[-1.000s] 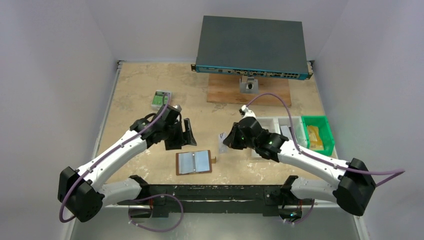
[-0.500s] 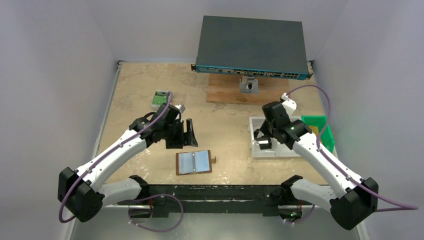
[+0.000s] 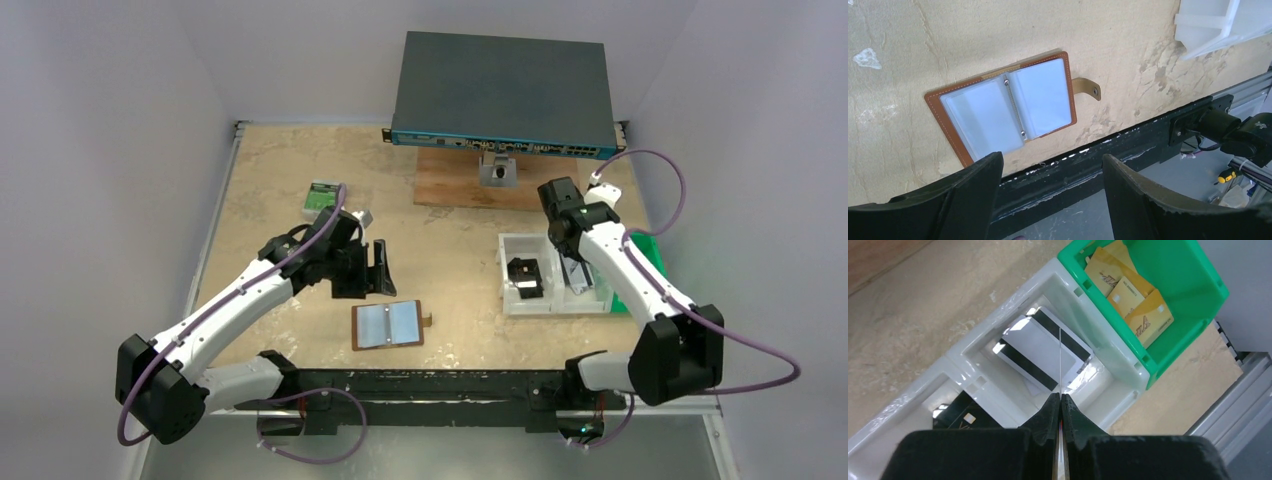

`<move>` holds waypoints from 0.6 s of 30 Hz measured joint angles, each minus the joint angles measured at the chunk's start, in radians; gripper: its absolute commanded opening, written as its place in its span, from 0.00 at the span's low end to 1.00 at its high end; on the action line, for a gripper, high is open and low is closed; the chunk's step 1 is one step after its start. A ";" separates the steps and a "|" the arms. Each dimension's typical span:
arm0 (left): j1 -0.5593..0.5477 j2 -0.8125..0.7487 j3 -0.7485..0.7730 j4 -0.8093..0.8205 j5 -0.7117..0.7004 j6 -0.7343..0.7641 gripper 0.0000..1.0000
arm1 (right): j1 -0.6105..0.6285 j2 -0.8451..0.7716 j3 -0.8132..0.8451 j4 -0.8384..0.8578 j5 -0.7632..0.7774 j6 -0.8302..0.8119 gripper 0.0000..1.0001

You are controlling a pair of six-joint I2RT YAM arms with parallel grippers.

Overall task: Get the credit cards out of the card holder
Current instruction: Place the credit card in the storage box.

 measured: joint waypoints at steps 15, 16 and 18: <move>0.000 -0.024 0.000 -0.037 -0.001 0.000 0.73 | -0.014 0.070 0.000 0.011 0.027 -0.054 0.45; 0.000 -0.024 0.000 -0.037 -0.001 0.000 0.73 | -0.014 0.068 0.000 0.014 0.023 -0.058 0.50; 0.000 -0.024 0.000 -0.040 -0.005 0.000 0.73 | -0.014 0.053 0.000 0.026 0.002 -0.080 0.61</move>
